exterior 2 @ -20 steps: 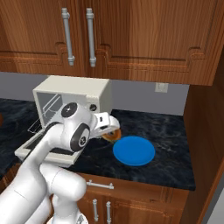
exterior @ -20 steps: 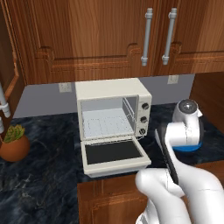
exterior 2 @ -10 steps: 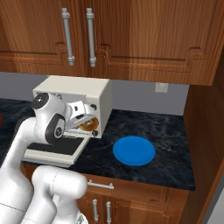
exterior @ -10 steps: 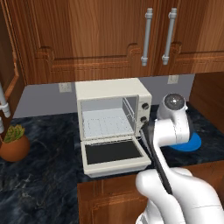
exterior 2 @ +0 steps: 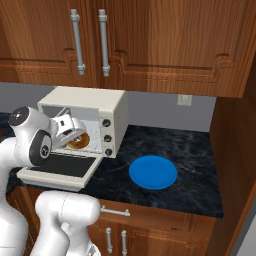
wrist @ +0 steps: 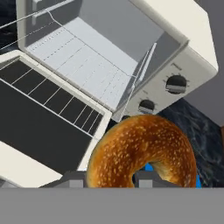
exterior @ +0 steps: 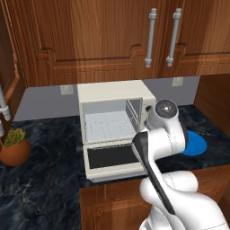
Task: Pick up the bagel from the plate, place it on the toaster oven rack, close the door, and set the timer.
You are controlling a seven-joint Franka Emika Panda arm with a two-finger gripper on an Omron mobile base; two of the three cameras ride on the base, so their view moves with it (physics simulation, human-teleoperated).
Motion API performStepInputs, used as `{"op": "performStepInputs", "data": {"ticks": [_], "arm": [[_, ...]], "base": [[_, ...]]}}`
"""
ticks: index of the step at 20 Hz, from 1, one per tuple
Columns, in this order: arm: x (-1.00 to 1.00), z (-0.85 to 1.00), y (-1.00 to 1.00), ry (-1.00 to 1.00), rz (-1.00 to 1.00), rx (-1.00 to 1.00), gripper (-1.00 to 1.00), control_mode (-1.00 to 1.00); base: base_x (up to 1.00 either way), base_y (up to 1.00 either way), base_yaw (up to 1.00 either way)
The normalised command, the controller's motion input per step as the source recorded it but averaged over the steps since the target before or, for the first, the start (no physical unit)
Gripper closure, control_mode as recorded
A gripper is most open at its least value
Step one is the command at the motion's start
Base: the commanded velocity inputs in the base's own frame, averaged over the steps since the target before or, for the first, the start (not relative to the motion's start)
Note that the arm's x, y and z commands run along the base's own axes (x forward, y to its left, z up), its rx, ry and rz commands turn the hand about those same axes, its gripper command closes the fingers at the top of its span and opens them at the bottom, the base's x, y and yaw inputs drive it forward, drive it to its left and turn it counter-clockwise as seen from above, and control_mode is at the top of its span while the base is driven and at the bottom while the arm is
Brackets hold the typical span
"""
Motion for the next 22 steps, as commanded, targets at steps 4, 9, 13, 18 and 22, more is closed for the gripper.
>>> {"op": "performStepInputs", "data": {"ticks": [4, 9, 13, 18, 22], "arm": [[0.0, 0.0, 0.62, 0.0, 0.12, 0.0, 1.0, -1.0], [0.03, 0.0, 0.59, 0.01, 0.1, 0.0, 1.0, -1.0], [0.15, 0.0, 0.4, 0.05, 0.05, 0.0, 1.0, -1.0], [0.24, 0.0, 0.22, 0.06, 0.0, 0.0, 1.0, -1.0], [0.29, -0.04, 0.13, 0.06, 0.0, 0.0, 1.0, -1.0]], "base": [[0.0, 0.0, 0.0], [0.0, 0.0, 0.0], [0.0, 0.0, 0.0], [0.0, 0.0, 0.0], [0.0, 0.0, 0.0]]}}
